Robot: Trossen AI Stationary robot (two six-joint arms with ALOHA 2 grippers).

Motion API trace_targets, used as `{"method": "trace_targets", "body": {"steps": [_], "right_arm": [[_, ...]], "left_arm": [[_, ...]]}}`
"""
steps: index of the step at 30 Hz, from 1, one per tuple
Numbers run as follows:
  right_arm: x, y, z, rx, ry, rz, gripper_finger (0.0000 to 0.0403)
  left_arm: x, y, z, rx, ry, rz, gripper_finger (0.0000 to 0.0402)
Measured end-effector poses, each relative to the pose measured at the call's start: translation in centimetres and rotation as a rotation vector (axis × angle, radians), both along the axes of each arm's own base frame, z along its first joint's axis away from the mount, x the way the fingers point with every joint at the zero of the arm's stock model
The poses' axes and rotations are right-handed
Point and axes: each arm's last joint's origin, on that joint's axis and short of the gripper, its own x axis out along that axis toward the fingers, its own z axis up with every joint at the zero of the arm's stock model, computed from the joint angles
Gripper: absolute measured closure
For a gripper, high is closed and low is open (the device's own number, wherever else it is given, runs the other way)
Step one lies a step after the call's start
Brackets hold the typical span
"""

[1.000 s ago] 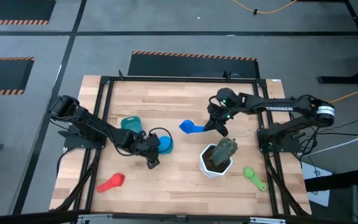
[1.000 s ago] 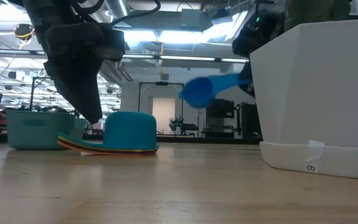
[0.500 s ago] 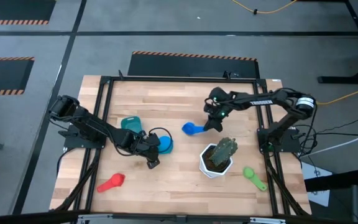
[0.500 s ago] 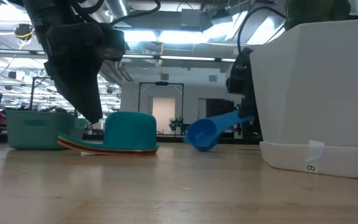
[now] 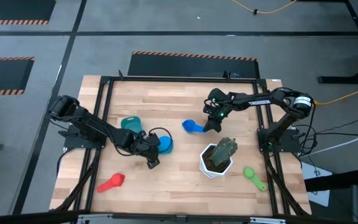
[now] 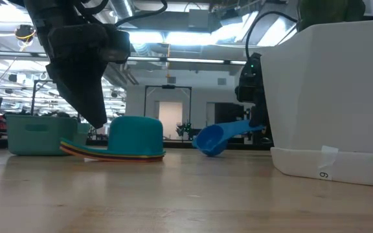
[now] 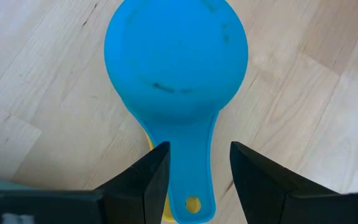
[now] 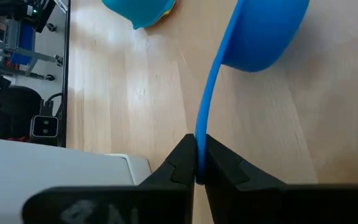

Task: Nest measuring cups in basket
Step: Stack the blue measuring cup on top of the orange measuring cup

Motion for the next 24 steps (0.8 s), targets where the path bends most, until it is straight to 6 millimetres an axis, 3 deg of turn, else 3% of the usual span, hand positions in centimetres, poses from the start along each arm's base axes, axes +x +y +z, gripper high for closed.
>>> {"method": "trace_targets", "body": {"steps": [24], "right_arm": [[0.03,-0.01,0.02,0.011,0.004,-0.01,0.0372]], "left_arm": [[0.0,-0.01,0.0,-0.004,0.001,-0.001,0.0241]]}}
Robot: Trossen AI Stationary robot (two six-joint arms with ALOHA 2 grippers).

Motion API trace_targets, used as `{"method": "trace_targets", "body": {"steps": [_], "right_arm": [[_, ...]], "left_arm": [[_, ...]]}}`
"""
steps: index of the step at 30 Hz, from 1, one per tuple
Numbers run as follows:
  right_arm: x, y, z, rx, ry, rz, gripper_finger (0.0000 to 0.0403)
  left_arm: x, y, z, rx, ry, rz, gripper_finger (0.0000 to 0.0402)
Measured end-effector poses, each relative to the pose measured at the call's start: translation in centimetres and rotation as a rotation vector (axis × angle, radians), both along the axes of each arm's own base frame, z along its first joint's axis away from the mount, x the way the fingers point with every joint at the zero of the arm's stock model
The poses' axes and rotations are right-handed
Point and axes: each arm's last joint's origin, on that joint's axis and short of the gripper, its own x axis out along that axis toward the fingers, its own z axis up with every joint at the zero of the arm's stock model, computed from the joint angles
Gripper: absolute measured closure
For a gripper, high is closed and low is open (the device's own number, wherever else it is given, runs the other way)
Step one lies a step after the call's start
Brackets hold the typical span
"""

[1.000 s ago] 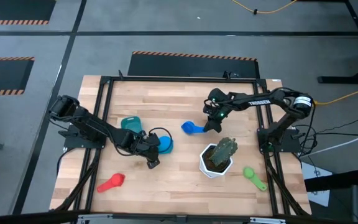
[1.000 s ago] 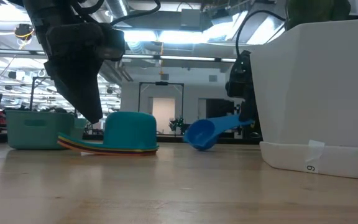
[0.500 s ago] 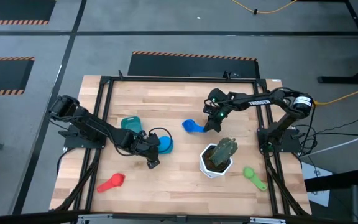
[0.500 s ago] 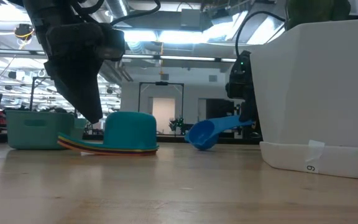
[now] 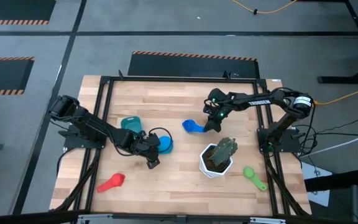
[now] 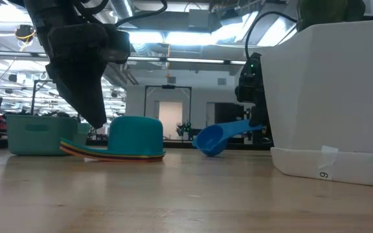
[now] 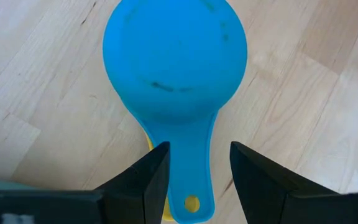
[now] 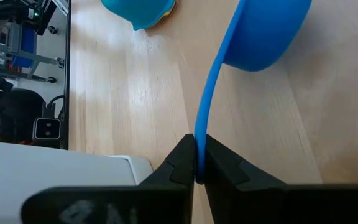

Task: Nest measuring cups in basket
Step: Stack the blue measuring cup on top of the orange measuring cup

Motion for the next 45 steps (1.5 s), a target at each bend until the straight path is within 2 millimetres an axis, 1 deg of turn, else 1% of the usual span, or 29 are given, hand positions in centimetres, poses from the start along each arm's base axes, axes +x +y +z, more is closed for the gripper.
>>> {"method": "trace_targets", "body": {"steps": [24,28,35,39,45], "right_arm": [[0.0,0.0,0.1,0.02,-0.018,0.017,0.0372],[0.0,-0.2,0.2,0.002,-0.071,0.055,0.0372],[0.1,-0.6,0.3,-0.008,-0.098,0.043,0.0369],[0.0,-0.8,0.5,0.018,-0.119,0.05,0.0369],[-0.4,-1.4,1.3,0.057,-0.127,0.007,0.0369]], "left_arm": [[0.0,0.0,0.0,0.001,0.0,0.0,0.0241],[0.0,0.0,0.0,0.001,0.0,0.0,0.0241],[0.0,0.0,0.0,0.001,0.0,0.0,0.0241],[0.0,0.0,0.0,0.001,0.0,0.0,0.0241],[0.0,0.0,0.0,0.001,0.0,0.0,0.0241]]}}
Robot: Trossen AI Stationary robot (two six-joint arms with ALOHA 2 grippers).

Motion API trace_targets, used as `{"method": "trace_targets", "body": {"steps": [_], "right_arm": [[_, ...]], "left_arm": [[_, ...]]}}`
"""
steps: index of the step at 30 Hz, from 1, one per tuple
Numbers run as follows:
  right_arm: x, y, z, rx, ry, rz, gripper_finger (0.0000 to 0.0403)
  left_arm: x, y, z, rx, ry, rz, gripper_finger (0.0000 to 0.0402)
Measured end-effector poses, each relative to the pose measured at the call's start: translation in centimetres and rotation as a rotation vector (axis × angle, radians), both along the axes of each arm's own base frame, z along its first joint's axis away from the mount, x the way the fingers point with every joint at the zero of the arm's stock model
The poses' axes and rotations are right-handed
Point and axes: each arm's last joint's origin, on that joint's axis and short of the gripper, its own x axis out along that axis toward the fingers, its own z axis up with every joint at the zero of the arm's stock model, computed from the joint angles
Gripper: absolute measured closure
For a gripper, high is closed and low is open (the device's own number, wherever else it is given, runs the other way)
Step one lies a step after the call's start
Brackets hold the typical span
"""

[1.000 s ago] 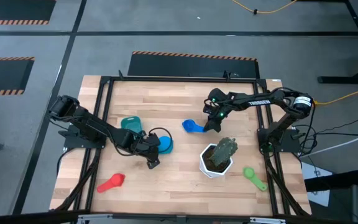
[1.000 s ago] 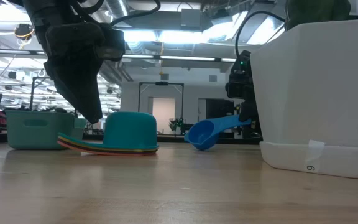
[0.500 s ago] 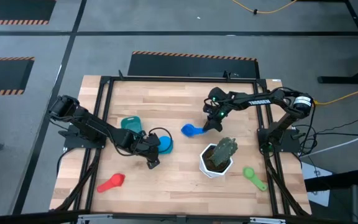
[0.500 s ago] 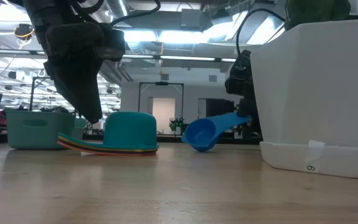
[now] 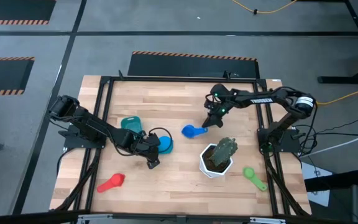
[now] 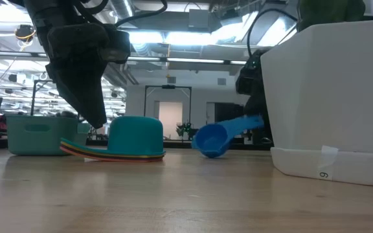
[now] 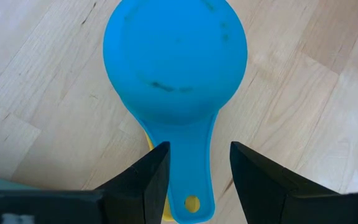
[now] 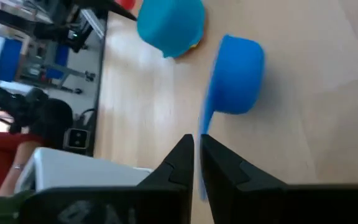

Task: Nest measuring cups in basket
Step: Stack the blue measuring cup on top of the orange measuring cup

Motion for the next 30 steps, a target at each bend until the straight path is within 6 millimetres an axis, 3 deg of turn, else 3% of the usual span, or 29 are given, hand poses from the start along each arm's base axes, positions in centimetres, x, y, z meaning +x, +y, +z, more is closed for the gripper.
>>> {"method": "trace_targets", "body": {"steps": [15,21,25,30], "right_arm": [[-1.1,-1.4,0.8,0.191,-0.06,0.014,0.0369],[-1.1,-1.8,1.9,0.144,-0.132,0.009,0.0369],[-1.3,-3.0,4.9,0.03,-0.203,-0.057,0.0369],[-2.1,-3.6,10.8,-0.153,-0.341,-0.144,0.037]], "left_arm": [[0.0,0.0,0.0,0.0,0.0,0.0,0.0241],[0.0,0.0,0.0,0.0,-0.001,0.0,0.0241],[0.0,0.0,0.0,0.0,0.0,0.0,0.0241],[0.0,0.0,0.0,0.0,-0.001,0.0,0.0241]]}}
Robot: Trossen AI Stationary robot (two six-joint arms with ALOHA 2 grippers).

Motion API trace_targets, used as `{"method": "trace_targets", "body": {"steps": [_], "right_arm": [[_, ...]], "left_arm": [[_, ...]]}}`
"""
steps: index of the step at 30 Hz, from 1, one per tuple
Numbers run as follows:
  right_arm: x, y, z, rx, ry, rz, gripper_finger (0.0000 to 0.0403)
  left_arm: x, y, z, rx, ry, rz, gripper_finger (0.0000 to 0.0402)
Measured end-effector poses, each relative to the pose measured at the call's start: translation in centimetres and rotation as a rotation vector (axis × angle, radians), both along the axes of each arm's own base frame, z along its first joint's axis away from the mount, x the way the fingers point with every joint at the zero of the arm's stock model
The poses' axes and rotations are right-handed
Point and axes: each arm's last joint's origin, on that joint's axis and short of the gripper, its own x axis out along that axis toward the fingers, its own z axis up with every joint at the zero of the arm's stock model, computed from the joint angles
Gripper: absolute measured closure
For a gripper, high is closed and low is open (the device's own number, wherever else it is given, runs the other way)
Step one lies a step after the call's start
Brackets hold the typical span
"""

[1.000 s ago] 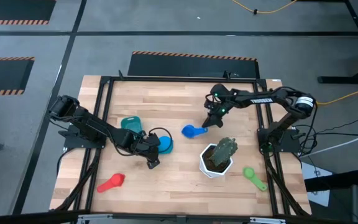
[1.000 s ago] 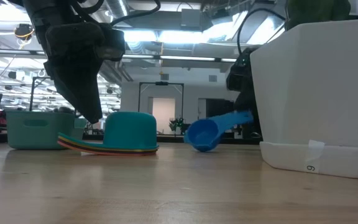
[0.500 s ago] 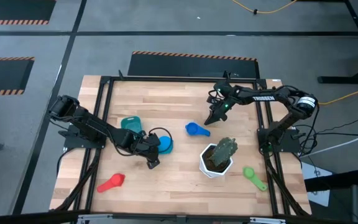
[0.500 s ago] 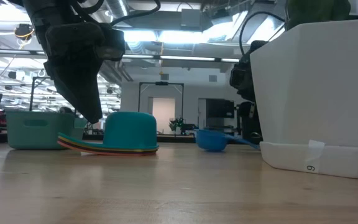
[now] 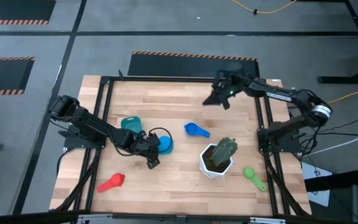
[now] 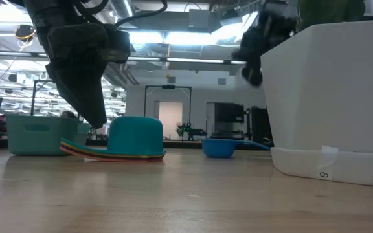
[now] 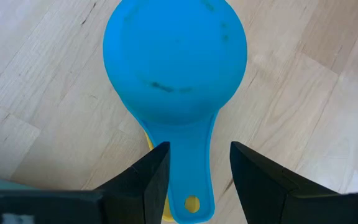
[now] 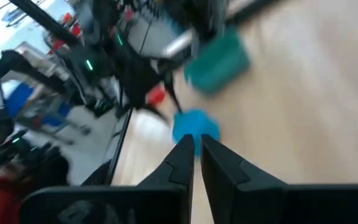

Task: Nest measuring cups in basket
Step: Stack the blue measuring cup on top of the orange measuring cup

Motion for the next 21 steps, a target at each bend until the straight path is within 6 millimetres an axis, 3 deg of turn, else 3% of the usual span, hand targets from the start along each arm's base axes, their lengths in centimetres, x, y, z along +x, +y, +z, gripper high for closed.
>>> {"method": "trace_targets", "body": {"steps": [5,9,13,21], "right_arm": [[-1.6,1.2,5.8,-0.153,-0.145,-0.061,0.037],[-3.4,2.6,8.5,-0.215,-0.227,-0.064,0.037],[-4.9,4.1,9.2,-0.234,-0.208,-0.068,0.037],[-6.2,7.8,8.3,-0.319,-0.043,-0.103,0.037]], "left_arm": [[0.0,0.0,0.0,-0.001,-0.002,0.001,0.0241],[0.1,0.0,0.0,-0.002,-0.007,0.0,0.0241],[0.1,0.0,0.0,-0.002,-0.007,0.0,0.0241],[0.1,0.0,0.0,0.0,-0.008,0.002,0.0241]]}}
